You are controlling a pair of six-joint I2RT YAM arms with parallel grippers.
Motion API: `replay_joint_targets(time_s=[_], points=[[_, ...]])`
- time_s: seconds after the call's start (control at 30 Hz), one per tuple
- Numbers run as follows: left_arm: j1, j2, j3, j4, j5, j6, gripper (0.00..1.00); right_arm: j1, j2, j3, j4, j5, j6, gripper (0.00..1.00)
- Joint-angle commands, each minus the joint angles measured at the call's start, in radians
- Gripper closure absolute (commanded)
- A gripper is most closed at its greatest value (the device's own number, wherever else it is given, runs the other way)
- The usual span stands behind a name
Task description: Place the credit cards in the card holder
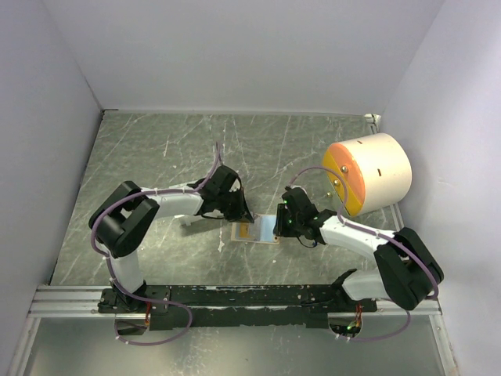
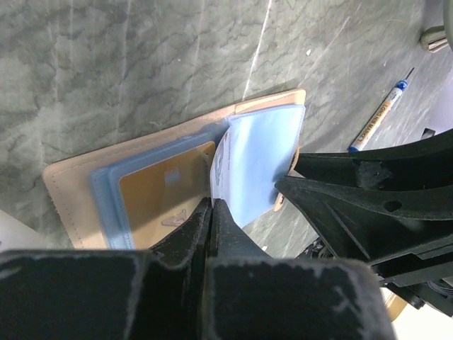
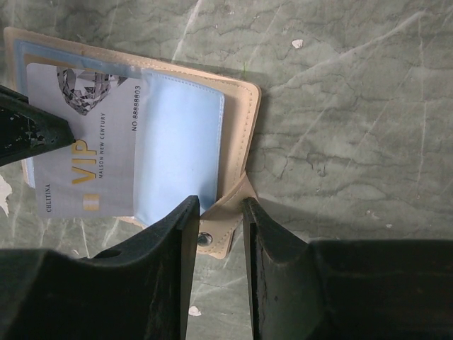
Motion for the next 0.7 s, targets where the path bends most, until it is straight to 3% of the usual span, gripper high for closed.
replay_joint_targets(time_s=[0.0, 0.37, 0.67], points=[[-0.001, 0.011, -0.034, 0.057, -0.045, -0.013, 0.93, -0.002, 0.016, -0.030, 0.028, -0.027, 0.031, 0.69], [-0.008, -0.025, -0.153, 0.185, -0.082, -0.060, 0.93, -0.003, -0.005, -0.069, 0.102, -0.057, 0.119, 0.67], [-0.012, -0.021, -0.164, 0.215, -0.079, -0.065, 0.93, -0.003, 0.013, -0.087, 0.121, -0.063, 0.162, 0.68]])
